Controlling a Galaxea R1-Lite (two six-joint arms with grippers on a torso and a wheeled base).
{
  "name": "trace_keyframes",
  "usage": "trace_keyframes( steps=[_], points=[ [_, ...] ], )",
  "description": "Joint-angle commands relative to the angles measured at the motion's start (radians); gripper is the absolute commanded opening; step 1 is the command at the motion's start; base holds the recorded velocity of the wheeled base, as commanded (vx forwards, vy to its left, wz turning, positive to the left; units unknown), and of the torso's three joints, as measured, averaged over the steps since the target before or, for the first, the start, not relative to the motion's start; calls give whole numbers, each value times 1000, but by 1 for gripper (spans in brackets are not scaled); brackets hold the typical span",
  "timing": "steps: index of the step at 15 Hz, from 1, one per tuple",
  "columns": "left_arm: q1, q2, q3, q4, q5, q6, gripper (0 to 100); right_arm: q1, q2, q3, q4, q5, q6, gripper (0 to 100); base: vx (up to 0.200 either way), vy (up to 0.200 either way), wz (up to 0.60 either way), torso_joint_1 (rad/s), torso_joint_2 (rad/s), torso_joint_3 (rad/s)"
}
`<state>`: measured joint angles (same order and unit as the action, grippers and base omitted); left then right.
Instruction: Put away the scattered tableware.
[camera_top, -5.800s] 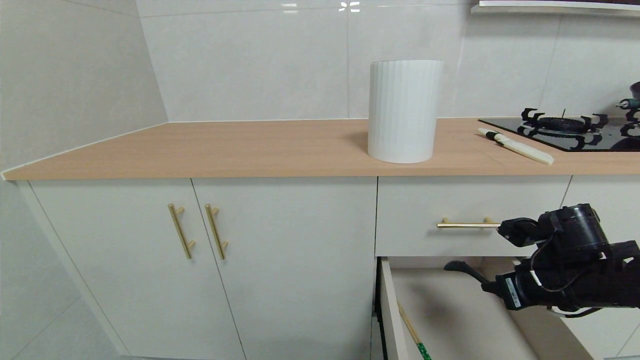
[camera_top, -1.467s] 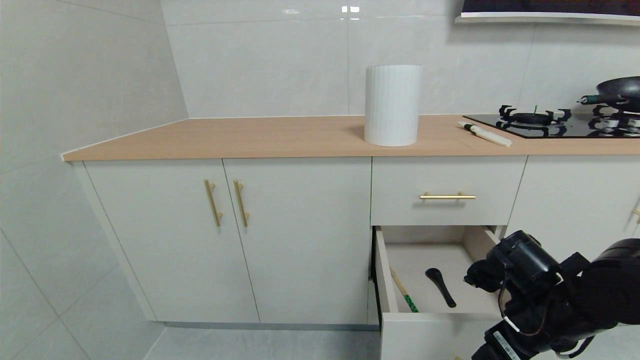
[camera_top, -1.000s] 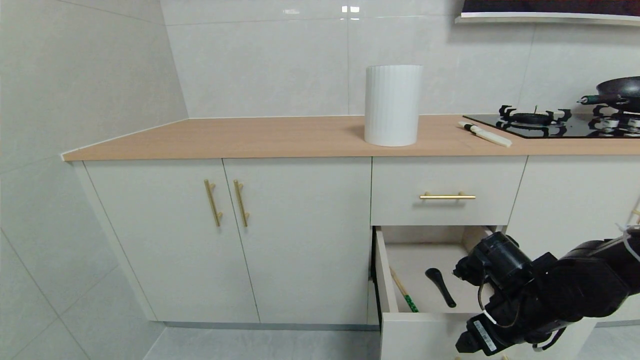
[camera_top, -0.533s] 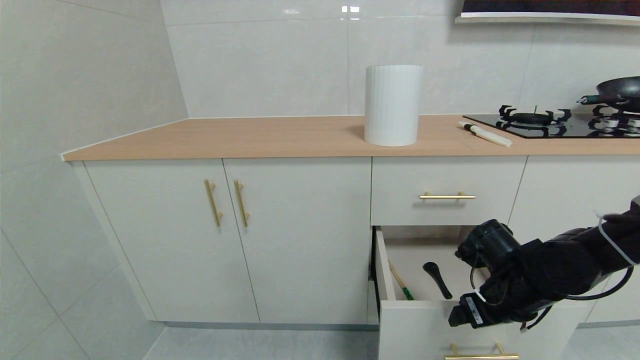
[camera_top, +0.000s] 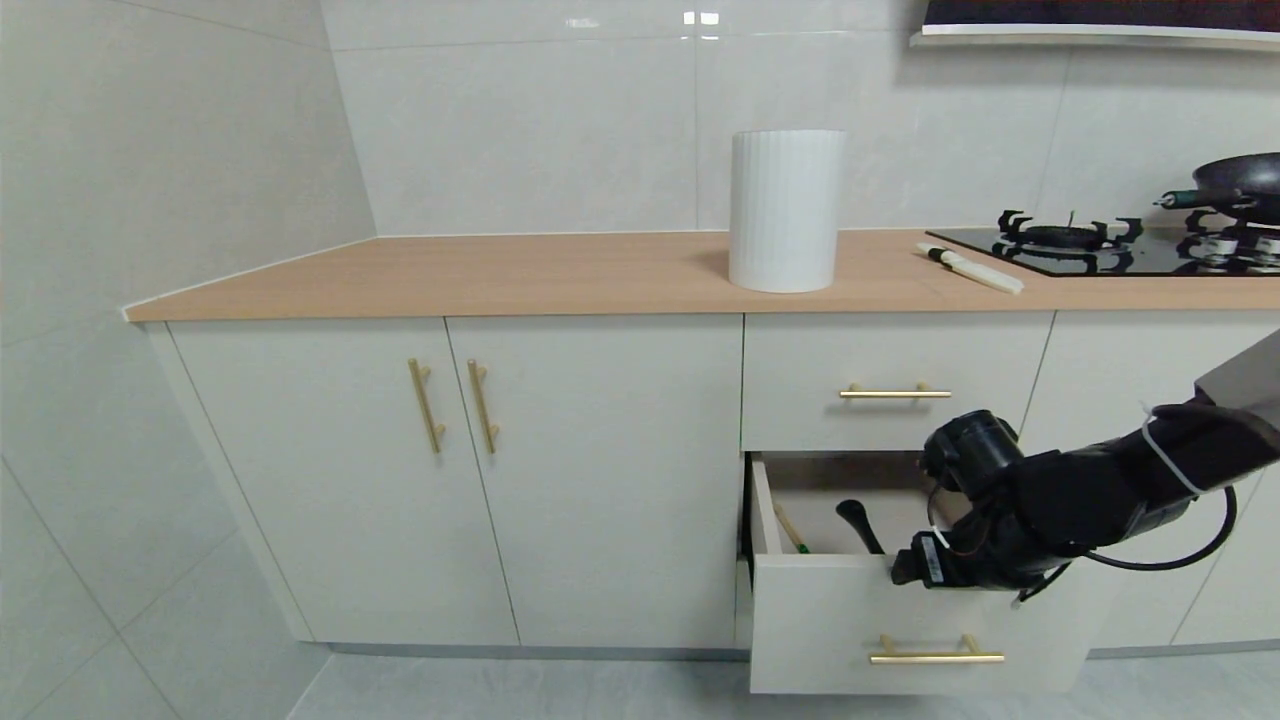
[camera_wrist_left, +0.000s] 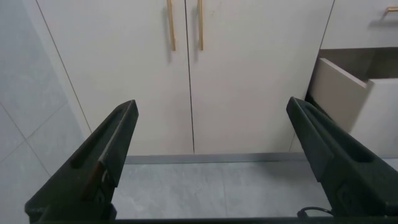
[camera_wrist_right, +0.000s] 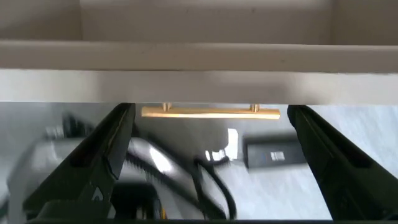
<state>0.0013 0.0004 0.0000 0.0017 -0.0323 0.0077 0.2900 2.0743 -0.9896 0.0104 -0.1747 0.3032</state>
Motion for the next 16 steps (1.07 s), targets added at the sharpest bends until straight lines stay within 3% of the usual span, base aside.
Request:
trace_keyframes(
  steps=[1, 11, 16],
  points=[
    [0, 0, 0, 1, 0, 0, 100, -26, 61, -4, -38, -20, 4, 100, 0, 0, 0, 0, 0, 0],
    [0, 0, 0, 0, 0, 0, 100, -29, 241, -104, -319, -28, 51, 100, 0, 0, 0, 0, 0, 0],
    [0, 0, 0, 0, 0, 0, 100, -29, 313, -231, -322, -34, 45, 100, 0, 0, 0, 0, 0, 0]
  ],
)
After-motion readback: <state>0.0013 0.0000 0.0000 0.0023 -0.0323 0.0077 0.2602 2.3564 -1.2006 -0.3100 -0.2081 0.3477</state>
